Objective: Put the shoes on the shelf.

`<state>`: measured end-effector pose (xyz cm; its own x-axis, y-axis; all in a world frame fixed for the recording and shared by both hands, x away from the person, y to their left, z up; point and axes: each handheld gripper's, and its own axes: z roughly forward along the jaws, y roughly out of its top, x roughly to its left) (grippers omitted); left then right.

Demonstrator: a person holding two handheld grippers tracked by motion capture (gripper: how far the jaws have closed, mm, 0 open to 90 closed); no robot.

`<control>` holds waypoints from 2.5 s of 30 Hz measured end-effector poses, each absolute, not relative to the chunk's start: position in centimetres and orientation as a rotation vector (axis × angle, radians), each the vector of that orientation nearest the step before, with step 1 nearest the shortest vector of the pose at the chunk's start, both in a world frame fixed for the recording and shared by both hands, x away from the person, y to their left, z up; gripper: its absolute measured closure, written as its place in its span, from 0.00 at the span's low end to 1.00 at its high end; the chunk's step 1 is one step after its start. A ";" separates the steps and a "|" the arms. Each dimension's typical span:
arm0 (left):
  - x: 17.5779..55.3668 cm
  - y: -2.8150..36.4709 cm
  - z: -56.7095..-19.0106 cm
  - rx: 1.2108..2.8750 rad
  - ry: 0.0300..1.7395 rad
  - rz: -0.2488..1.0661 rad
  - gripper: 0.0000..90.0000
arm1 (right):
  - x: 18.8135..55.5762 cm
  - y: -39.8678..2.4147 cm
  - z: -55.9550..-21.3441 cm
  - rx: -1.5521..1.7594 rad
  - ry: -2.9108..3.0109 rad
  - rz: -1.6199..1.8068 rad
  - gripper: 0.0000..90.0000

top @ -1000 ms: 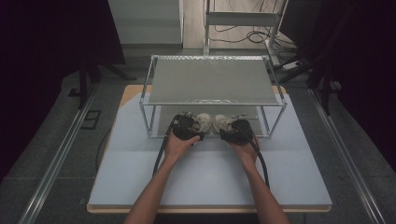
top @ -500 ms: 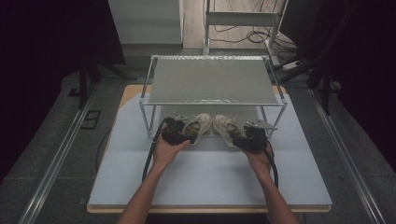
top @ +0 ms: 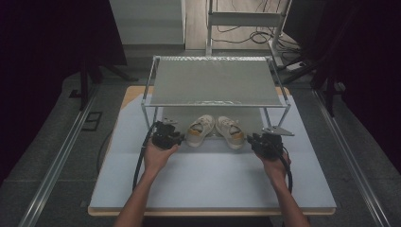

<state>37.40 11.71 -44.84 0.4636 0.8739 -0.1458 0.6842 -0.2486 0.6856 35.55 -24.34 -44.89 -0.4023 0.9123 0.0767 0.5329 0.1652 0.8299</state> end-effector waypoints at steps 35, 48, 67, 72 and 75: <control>37.6 9.7 -46.5 2.054 1.260 0.253 0.92 | 36.1 -22.6 -47.4 1.360 2.107 1.106 0.97; 37.5 7.5 -46.5 2.069 1.209 0.214 0.91 | 36.0 -20.9 -47.6 1.317 2.148 1.154 0.98; 37.8 5.5 -46.5 2.081 1.178 0.200 0.90 | 36.0 -19.7 -47.7 1.281 2.153 1.165 0.89; 37.7 5.7 -46.4 2.080 1.171 0.247 0.69 | 35.8 -19.9 -47.7 1.289 2.162 1.203 0.69; 37.5 5.6 -46.2 2.065 1.169 0.273 0.53 | 35.6 -19.5 -47.6 1.254 2.165 1.211 0.59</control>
